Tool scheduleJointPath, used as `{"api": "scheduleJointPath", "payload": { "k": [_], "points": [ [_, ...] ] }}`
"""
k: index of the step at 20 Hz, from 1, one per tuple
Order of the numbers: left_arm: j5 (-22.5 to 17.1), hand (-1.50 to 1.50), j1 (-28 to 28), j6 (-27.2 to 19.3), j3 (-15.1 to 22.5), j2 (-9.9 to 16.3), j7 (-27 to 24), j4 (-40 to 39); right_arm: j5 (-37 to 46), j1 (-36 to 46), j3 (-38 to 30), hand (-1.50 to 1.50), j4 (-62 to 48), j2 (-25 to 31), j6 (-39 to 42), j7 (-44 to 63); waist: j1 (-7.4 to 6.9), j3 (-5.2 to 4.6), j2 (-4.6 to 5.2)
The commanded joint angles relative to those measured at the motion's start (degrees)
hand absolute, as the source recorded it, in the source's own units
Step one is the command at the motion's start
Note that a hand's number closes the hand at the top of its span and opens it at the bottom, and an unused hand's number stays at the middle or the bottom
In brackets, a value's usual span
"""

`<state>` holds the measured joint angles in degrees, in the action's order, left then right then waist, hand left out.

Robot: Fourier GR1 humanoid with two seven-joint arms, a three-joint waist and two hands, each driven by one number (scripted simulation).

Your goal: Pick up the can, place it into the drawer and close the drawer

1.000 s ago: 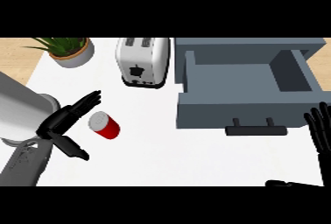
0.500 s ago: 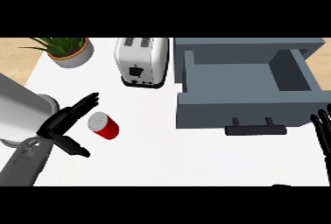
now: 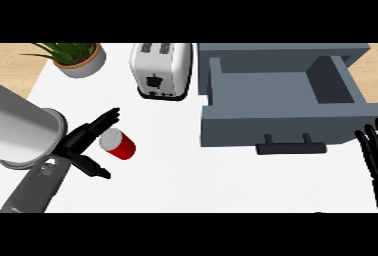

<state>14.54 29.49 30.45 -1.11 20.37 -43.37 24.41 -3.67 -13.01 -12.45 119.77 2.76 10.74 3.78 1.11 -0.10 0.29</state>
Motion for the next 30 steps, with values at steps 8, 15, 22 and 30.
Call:
{"api": "scheduleJointPath", "payload": {
  "k": [8, 15, 22, 30],
  "points": [
    [0.9, -1.50, 4.2, 2.6, 0.6, -2.0, -6.5, -6.4, -2.2, -2.2, -0.8, -1.50, 5.5, 0.4, 0.8, 4.2, 0.33, 0.00, -0.05],
    [0.6, -1.50, 7.7, 3.2, 0.7, -4.6, -4.3, -9.3, 0.0, 0.3, 0.0, -1.50, -0.1, -0.7, 0.2, 0.5, 0.24, 0.00, 0.14],
    [1.5, -1.50, 5.8, 2.1, 2.4, -7.2, -4.6, -6.6, -5.4, -1.5, -4.4, -1.50, 3.1, 2.4, 2.8, 3.2, -0.31, 0.07, -0.20],
    [-0.4, 1.50, 7.1, 5.7, 2.2, -8.6, -3.5, -4.8, -1.4, -0.6, -1.4, -1.50, 0.5, -0.6, 1.2, 0.8, -0.65, 0.09, -0.19]
  ]
}}
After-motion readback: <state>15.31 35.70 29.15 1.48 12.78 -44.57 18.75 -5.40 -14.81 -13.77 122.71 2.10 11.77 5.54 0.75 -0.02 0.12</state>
